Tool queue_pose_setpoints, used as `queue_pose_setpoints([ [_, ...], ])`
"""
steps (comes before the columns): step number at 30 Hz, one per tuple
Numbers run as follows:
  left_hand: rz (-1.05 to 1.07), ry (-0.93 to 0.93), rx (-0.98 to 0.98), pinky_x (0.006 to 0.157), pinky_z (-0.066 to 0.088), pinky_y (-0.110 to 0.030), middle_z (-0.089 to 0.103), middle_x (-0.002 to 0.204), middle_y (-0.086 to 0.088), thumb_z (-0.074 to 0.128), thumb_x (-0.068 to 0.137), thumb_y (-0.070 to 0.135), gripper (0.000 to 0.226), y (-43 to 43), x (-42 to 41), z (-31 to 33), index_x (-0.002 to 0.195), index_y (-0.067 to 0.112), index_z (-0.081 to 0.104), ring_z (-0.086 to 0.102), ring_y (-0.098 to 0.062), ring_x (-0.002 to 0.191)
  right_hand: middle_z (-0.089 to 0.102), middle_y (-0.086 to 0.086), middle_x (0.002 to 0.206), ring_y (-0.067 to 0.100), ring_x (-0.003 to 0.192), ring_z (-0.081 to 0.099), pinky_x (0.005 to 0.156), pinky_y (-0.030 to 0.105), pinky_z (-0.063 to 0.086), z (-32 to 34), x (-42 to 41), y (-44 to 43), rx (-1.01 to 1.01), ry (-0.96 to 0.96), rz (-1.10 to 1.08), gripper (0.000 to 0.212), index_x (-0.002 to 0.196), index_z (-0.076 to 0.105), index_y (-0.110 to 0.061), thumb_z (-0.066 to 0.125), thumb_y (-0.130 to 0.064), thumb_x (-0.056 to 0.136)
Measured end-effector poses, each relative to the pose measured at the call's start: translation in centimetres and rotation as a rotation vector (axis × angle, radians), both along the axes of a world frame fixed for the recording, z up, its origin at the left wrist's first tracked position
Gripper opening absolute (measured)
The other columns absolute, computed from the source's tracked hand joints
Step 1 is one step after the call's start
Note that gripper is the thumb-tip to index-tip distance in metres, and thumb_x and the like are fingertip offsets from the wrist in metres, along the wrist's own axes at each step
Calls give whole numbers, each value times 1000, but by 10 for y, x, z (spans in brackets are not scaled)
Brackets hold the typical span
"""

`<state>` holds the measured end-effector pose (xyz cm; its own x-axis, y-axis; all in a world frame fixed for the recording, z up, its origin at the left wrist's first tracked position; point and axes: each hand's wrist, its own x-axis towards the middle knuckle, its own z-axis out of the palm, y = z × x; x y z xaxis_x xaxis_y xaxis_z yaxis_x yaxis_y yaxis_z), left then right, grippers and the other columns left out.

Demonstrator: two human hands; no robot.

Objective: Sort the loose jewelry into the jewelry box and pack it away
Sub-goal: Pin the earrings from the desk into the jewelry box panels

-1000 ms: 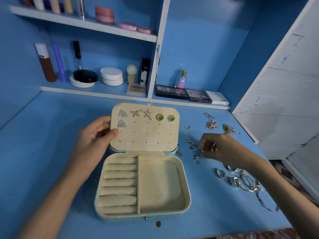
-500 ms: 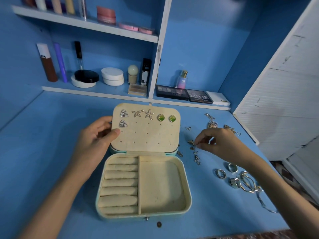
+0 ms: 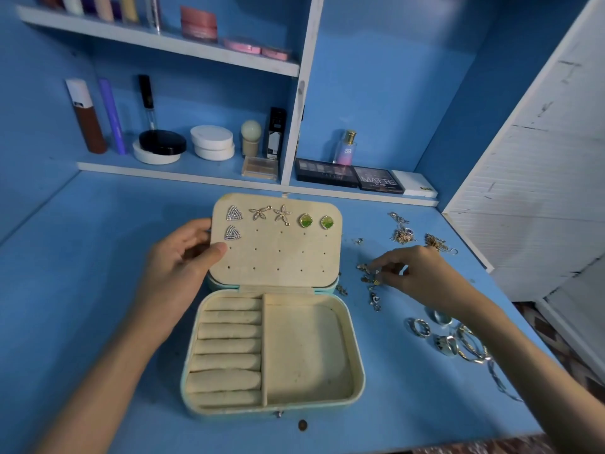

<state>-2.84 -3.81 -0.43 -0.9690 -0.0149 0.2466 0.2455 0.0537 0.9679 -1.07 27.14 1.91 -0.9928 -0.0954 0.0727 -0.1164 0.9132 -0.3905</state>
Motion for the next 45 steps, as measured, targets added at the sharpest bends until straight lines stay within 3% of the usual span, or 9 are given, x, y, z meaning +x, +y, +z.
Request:
queue_pose_setpoints([
  [4,-1,7,5,72,48,-8,72,83,21,59,87,-4,36,1,0,0,93,31,64,65,5,81,69,-1,77,5,70,59,66,5,40,2,1,-1,22,25,23,22,97,73,-20,64,-6,83],
  [10,1,8,31,72,47,-6,72,83,20,58,86,-6,37,2,0,1,93,29,65,66,5,81,64,-1,82,12,75,58,63,6,36,6,-1,-5,86,86,27,21,95,72,-20,63,-6,83],
  [15,10,-4,55,71,47,-5,72,82,22,58,85,-7,37,2,0,2,94,29,65,66,7,81,61,-1,82,14,76,56,74,22,44,5,-6,-5,88,74,-24,22,98,72,-17,60,-4,85],
  [20,20,-4,68,68,46,-4,72,79,22,58,84,-8,37,3,1,4,92,28,66,65,8,77,60,-3,82,13,78,56,67,10,39,1,-11,-6,39,-2,-37,19,102,71,-16,67,-23,85],
  [23,20,-4,64,68,46,-4,72,80,22,59,84,-7,37,3,1,4,91,29,66,66,7,78,58,-6,77,12,75,56,69,18,43,-1,-14,-8,64,-12,-30,21,97,72,-18,69,-32,82],
  [25,16,-4,63,68,46,-4,72,81,21,59,85,-7,38,3,1,4,92,29,66,66,6,80,58,-8,75,9,72,55,69,20,44,-2,-16,-9,74,-2,-29,16,92,72,-17,69,-29,82],
  [31,9,-7,65,70,47,-5,73,84,20,58,85,-7,37,2,-1,2,95,28,66,66,5,83,60,-13,70,-3,65,54,61,2,39,-1,-21,-8,7,-2,-56,8,84,73,-11,65,-13,84],
  [37,7,1,65,69,47,-5,72,82,22,58,85,-7,38,2,-1,1,92,30,65,66,6,81,67,-4,80,8,76,60,66,8,43,1,-22,1,-26,-66,-35,9,89,71,-23,68,-18,81],
  [45,12,9,52,70,46,-5,72,81,23,58,85,-7,39,2,0,2,91,31,65,66,7,80,62,-6,88,10,82,60,68,13,43,4,-23,-2,58,-134,42,14,91,70,-24,73,-21,78],
])
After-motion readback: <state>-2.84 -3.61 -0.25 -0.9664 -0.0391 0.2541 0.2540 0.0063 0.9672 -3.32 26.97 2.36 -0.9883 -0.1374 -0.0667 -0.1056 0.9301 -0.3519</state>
